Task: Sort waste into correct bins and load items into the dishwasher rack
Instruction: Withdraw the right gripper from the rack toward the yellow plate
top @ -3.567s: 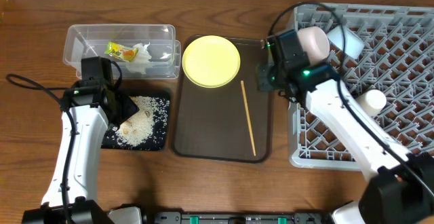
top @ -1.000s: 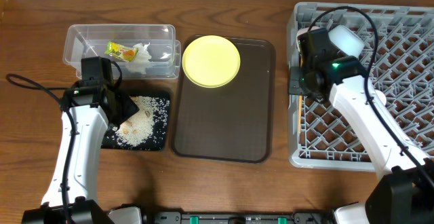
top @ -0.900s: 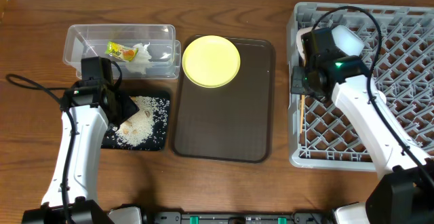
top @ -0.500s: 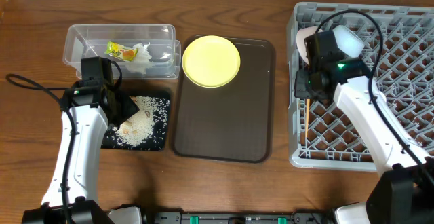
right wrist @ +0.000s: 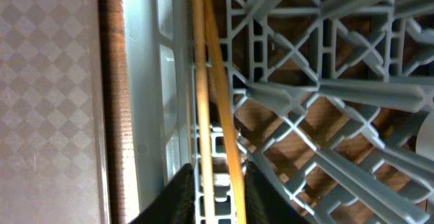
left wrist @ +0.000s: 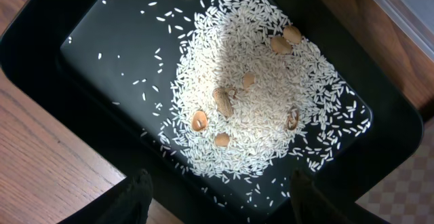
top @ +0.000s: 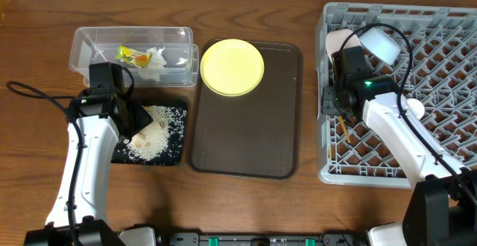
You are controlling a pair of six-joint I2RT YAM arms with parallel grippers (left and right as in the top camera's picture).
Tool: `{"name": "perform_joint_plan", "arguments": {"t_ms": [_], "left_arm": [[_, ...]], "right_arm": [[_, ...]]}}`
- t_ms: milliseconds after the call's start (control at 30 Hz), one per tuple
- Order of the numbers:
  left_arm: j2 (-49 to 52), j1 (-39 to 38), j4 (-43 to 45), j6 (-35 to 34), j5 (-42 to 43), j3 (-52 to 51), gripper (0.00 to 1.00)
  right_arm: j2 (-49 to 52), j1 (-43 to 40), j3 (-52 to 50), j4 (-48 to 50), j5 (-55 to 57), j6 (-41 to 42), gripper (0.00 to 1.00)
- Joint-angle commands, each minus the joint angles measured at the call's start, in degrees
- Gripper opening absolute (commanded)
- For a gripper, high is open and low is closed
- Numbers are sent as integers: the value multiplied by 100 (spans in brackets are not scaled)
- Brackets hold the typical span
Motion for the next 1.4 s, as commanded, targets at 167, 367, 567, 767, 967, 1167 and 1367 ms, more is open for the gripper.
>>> {"name": "perform_joint_plan", "arguments": {"t_ms": [167,367,567,767,967,1167,1367], "left_arm": [[-48,24,2,-28,-31,66,68],[-48,24,2,-28,-31,66,68],[-48,24,2,-28,-31,66,68],[-48,24,4,-28,-31,66,68],[-48,24,4,-28,-28,66,68],[-48,24,4,-28,-28,66,68],[-48,24,4,-28,-31,66,68]], "right_arm": [[-243,-50,527,199,-11,-219,29],[-420,44,686,1036,-776,-240,40],[-411,114,664,887,-817,-236,38],[-407,197,623,852,-852,-240,40],[-269,450,623,1486,-1298,-308,39],[448,942,623,2437,-1272,-302,45],[1508,1335,623,3397,-1268,-258,44]]}}
